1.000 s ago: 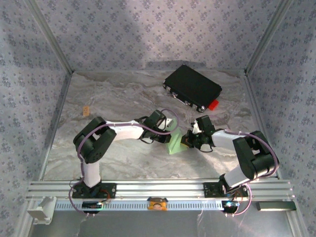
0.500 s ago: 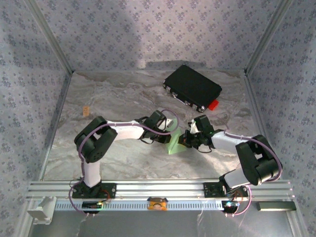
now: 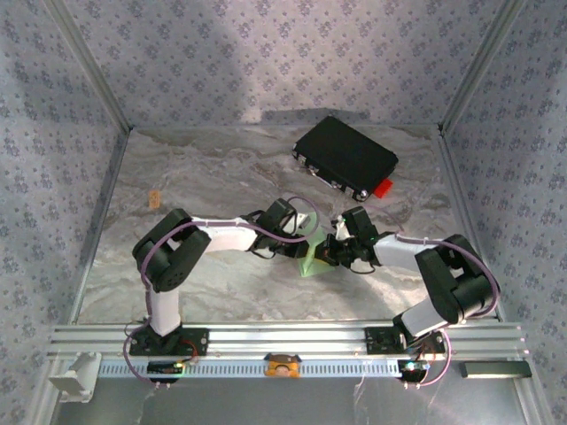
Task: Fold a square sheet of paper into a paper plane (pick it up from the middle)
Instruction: Fold the triangle a second time at the center of the table.
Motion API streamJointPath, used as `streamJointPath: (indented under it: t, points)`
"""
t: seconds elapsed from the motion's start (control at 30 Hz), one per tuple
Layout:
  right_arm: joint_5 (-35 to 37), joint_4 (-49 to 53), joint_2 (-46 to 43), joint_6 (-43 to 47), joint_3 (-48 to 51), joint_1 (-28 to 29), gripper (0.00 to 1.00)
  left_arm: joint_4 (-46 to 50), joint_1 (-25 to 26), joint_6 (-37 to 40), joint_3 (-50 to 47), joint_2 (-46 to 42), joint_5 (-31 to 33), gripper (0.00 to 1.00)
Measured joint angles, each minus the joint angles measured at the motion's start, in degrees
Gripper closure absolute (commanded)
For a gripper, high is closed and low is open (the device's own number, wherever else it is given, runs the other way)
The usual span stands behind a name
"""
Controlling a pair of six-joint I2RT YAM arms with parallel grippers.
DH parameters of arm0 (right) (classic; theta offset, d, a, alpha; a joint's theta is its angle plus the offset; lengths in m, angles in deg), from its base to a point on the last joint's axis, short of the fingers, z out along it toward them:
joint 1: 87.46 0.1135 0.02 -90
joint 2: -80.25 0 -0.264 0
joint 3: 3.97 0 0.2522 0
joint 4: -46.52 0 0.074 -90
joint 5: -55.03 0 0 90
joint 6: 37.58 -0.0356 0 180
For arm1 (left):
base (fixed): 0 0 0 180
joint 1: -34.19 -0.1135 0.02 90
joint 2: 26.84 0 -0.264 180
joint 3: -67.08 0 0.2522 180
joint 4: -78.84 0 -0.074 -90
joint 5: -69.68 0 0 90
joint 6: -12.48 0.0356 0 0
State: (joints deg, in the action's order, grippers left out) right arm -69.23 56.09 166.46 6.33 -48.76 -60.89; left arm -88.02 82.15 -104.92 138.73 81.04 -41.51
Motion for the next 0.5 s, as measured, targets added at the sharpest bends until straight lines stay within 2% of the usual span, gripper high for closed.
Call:
streamJointPath:
  t: [0.5]
  points:
    - [0.04,-0.33,0.22,-0.63,0.0,0.0,0.99,-5.73,-1.51,-4.9,-3.96,-1.49,-3.56,0.71]
